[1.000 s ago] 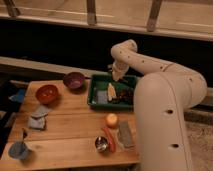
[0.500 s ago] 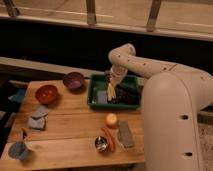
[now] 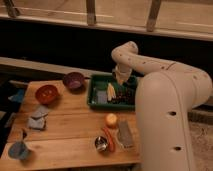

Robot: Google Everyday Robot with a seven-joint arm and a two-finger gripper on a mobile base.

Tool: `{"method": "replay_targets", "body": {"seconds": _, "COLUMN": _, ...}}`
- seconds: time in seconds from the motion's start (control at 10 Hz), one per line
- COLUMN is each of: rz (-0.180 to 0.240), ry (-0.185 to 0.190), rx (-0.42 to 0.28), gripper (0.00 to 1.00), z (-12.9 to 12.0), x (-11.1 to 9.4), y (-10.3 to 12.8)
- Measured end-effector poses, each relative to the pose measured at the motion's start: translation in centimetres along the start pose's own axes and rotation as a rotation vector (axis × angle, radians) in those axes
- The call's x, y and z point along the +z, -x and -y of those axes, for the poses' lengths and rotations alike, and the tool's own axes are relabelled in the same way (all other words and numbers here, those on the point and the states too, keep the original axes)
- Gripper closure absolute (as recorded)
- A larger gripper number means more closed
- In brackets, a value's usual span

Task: Wipe tray with brush

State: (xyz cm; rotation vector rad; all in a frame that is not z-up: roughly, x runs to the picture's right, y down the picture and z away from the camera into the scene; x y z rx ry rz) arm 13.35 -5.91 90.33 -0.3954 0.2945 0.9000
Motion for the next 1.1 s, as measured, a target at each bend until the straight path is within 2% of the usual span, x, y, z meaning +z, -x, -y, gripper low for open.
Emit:
{"method": "replay_targets", "body": {"seconds": 0.1, "rz": 0.002, "ry": -0.008, "rx": -0.012, "gripper": 1.00, "z": -0.1, "x": 0.2, "y": 1.2}}
{"method": "replay_targets", "body": {"seconds": 0.3, "rz": 0.022, "ry": -0.003, "rx": -0.055, "gripper": 1.00, "z": -1.8, "x": 0.5, "y": 4.1}}
{"method": "replay_targets", "body": {"seconds": 0.5, "rz": 0.042, "ry": 0.021, "rx": -0.086, "gripper": 1.00, "z": -3.8, "x": 0.5, "y": 5.2}}
{"method": "replay_targets", "body": {"seconds": 0.7, "rz": 0.048, "ry": 0.039, "rx": -0.111, "gripper": 1.00, "z": -5.3, "x": 0.0, "y": 4.3}}
{"method": "replay_targets", "body": {"seconds": 0.8, "rz": 0.037, "ry": 0.032, "rx": -0.116, "gripper": 1.00, "z": -5.5, "x": -0.2, "y": 3.2}}
{"method": "replay_targets", "body": {"seconds": 1.0, "rz": 0.012, "ry": 0.015, "rx": -0.098, "gripper": 1.00, "z": -4.7, "x": -0.6, "y": 0.5}}
{"method": "replay_targets", "body": {"seconds": 1.1, "rz": -0.006, "ry": 0.000, "rx": -0.073, "gripper": 1.00, "z": -3.6, "x": -0.7, "y": -1.3}}
